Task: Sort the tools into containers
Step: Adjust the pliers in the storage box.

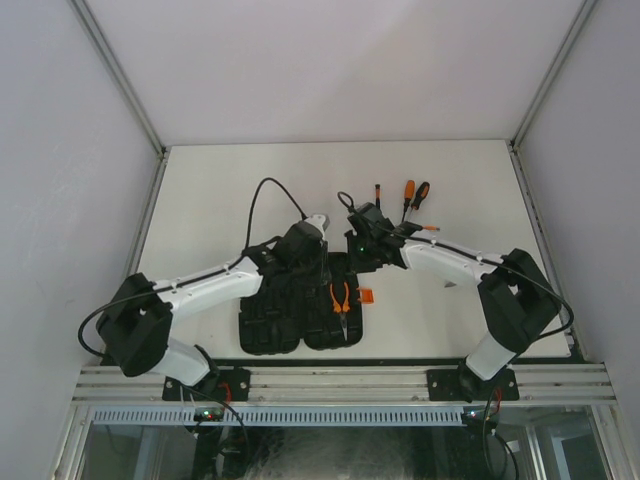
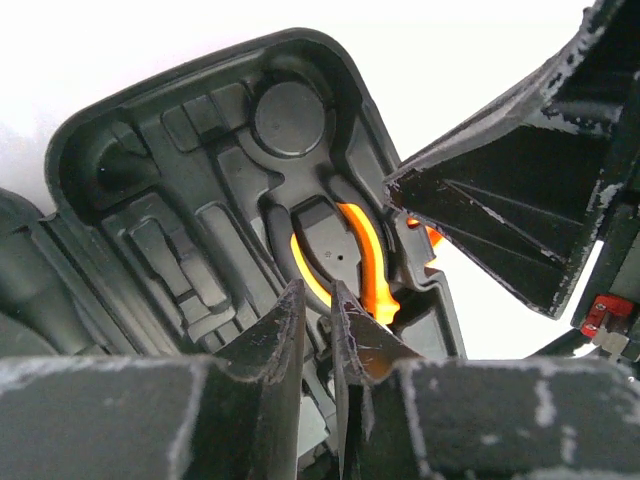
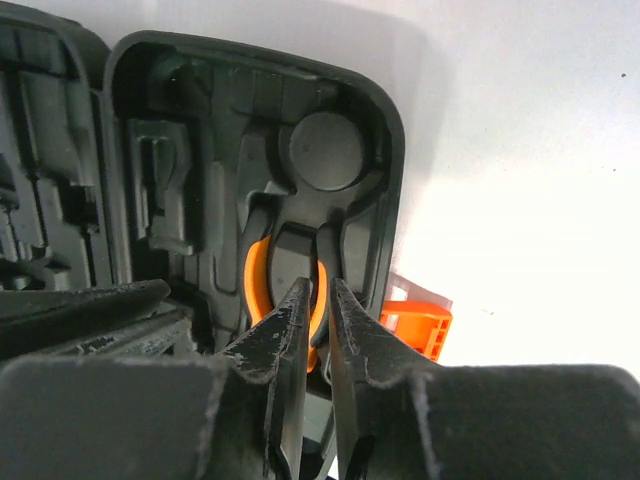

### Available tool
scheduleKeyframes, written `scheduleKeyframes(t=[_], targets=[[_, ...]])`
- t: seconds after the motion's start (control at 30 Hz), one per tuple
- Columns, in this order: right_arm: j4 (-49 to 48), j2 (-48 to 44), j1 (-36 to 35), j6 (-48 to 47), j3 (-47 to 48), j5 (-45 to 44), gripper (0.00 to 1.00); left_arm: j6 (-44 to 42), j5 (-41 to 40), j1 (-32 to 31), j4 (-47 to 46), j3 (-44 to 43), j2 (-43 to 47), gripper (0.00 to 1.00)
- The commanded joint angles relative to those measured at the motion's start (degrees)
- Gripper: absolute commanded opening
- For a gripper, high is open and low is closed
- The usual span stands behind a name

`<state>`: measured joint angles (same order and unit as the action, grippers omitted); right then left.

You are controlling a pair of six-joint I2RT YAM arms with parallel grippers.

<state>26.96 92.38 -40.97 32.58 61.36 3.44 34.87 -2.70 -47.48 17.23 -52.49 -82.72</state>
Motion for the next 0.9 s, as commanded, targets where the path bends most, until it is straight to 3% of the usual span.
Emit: scheduleKeyframes(t=[0.0,0.4,0.87], targets=[[1.80,2.35,-0.34,-1.40,3.40,-1.82,0.12,-2.88,2.29,0.33,-3.19,-0.80,-3.12,0.19],[1.60,5.38,-2.00,-1.83,3.81,2.00,0.11,-2.19,0.01,0.37,-2.29,-0.57,-6.20,0.19],[4.61,9.21,-3.24,-1.37,5.83,-2.29,0.10,-1.98,1.02,0.37,-4.24,0.34,-8.29,0.20]])
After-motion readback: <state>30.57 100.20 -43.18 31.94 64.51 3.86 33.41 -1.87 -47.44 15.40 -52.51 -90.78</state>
